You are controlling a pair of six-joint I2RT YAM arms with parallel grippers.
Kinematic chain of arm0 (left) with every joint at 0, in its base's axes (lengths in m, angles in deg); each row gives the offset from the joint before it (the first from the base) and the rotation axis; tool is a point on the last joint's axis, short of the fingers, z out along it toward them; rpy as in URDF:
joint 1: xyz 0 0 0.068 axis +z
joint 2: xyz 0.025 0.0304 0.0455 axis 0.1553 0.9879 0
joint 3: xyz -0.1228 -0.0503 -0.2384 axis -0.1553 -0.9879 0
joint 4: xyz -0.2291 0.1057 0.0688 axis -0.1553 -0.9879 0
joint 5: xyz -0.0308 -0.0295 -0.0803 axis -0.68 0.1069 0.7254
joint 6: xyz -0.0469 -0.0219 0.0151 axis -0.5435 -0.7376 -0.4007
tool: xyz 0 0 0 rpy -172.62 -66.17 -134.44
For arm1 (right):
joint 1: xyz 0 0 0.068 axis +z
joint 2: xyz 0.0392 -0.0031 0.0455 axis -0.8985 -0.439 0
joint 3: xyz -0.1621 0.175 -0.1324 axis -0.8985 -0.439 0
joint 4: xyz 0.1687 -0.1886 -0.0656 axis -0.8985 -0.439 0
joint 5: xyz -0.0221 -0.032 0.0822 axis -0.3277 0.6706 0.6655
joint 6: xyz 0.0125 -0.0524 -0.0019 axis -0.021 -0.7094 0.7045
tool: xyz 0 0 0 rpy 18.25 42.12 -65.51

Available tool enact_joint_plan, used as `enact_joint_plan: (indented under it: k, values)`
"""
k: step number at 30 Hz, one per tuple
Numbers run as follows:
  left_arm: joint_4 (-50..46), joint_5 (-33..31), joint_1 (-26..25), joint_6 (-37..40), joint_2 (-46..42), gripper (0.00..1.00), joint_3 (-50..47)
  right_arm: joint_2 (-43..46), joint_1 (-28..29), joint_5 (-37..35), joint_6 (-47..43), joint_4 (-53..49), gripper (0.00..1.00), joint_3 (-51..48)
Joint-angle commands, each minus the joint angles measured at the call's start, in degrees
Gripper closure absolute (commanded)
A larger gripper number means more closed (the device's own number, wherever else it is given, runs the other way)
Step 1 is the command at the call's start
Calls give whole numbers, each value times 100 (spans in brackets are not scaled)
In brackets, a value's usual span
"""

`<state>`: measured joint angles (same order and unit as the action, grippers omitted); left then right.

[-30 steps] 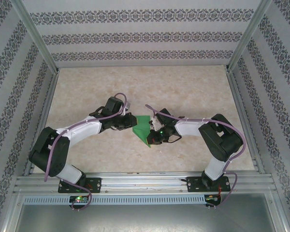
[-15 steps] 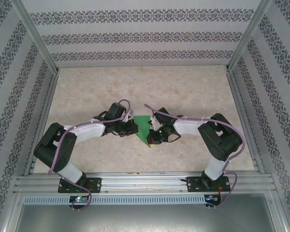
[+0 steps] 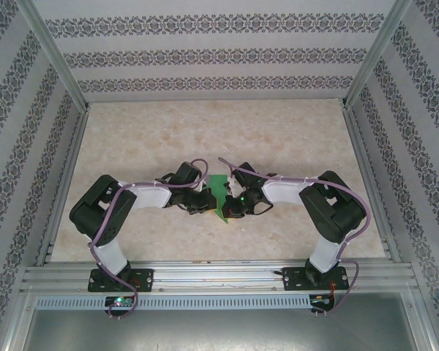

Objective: Fold a paper plane with a square sheet of paper (fold left side to right side)
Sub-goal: Third fold the triangle at the center of the table.

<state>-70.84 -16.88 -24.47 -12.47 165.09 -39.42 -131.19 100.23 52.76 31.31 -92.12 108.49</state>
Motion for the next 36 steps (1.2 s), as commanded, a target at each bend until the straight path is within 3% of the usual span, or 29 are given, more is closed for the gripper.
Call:
enact_joint_plan:
  k: [1,14,36]
  values:
    - [189,97,-99,-85,121,94,173,-401,42,-952,-53,-676,100,-184]
    - [80,41,-192,-93,276,94,331,-432,45,-1056,-93,-824,100,-140]
    - [-583,-777,-169,-294,302,96,104,-551,45,-1250,-244,-1292,100,62]
